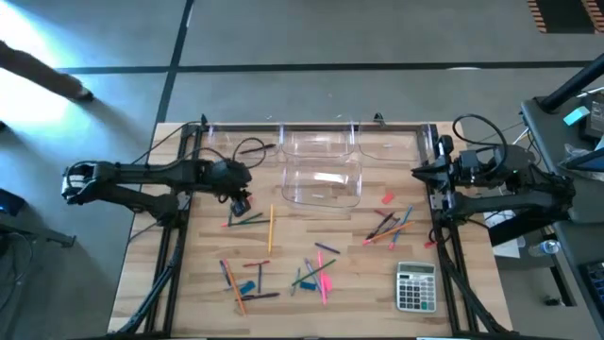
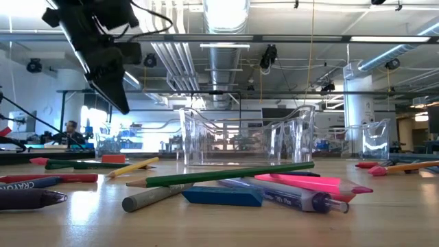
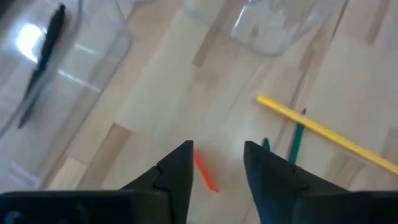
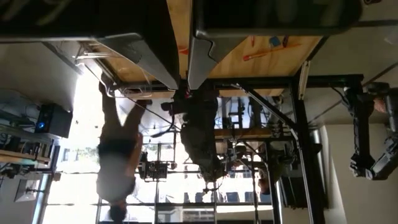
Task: Sort crayons/erasers/pens/pencils in bins
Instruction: Put the orange eraser into the bottom transparent bin
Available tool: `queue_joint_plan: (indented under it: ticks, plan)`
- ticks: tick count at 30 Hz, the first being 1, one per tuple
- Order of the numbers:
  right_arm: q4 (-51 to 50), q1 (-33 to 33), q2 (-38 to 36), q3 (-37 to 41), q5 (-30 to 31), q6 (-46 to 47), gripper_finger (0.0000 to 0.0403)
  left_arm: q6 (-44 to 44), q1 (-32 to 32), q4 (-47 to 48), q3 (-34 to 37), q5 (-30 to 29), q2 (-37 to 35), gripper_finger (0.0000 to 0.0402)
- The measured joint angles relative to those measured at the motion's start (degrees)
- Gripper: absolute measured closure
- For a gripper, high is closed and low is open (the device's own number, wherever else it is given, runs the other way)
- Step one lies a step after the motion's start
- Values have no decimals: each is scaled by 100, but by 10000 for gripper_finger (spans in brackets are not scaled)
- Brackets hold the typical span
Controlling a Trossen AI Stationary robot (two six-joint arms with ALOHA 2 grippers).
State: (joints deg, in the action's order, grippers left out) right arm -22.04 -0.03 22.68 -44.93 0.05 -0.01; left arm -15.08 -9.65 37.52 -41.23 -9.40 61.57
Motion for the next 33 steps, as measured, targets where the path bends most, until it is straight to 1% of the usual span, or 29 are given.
queue_joint_plan:
  ticks: [3, 8, 12, 20, 30, 33]
  plan:
    - [2, 1, 0, 0, -2, 146, 374, -142, -11, 2, -14, -20, 290, 238]
    - [0, 2, -2, 0, -2, 366, 374, -566, -73, 95, -16, -266, 866, 183]
    - [-2, 1, -1, 0, -2, 454, 374, -711, -157, 106, 0, -268, 1265, 156]
    - [-2, 2, 0, 0, -2, 457, 374, -867, -305, 112, 39, -266, 1626, 150]
    - [-4, 2, 0, 0, -2, 457, 374, -1006, -304, -5, 39, -263, 2191, 151]
    - [-4, 2, 0, 0, -2, 456, 374, -992, -302, -33, 28, -247, 2317, 160]
